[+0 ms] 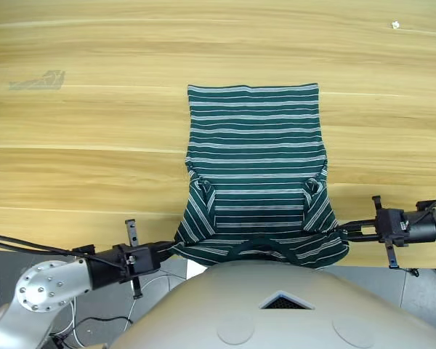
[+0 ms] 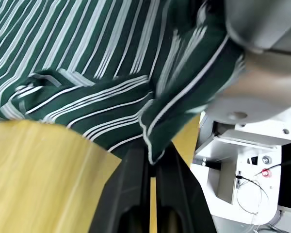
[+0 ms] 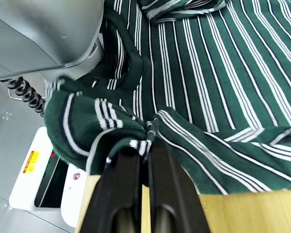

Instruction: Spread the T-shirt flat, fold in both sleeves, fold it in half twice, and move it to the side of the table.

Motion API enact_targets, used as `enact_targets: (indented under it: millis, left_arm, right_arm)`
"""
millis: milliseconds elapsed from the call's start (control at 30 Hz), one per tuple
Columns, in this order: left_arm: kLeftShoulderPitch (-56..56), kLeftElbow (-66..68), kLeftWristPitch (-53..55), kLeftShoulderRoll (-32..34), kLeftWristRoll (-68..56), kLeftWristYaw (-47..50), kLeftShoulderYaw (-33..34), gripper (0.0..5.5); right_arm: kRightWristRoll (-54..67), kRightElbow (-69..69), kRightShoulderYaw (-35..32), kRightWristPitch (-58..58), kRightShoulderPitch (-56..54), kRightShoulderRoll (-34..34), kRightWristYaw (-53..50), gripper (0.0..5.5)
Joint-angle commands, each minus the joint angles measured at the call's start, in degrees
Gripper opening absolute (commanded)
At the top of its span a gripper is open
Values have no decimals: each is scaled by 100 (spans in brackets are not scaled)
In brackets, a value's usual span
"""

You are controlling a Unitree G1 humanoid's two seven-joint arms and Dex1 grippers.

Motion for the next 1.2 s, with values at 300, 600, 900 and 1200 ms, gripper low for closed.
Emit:
enact_targets:
  millis: [300, 600, 900, 1200]
  left_arm:
    - [-3724, 984, 974, -363, -122, -414, -1067, 0]
    - [-6107, 2621, 986, -1553, 177, -128, -1897, 0]
    - [-7222, 4344, 651, -2363, 323, 632, -1618, 0]
    - [-7526, 5045, 477, -2607, 666, 932, -1678, 0]
  right_arm:
    - [-501, 952, -370, 772, -2057, 1718, 273, 2]
    - [-1215, 2762, -663, 600, -3899, 2943, 236, 2]
    - [-1885, 4938, -1036, -223, -5225, 3918, -438, 2]
    - [-3170, 6835, -859, -910, -6200, 4490, -1675, 2]
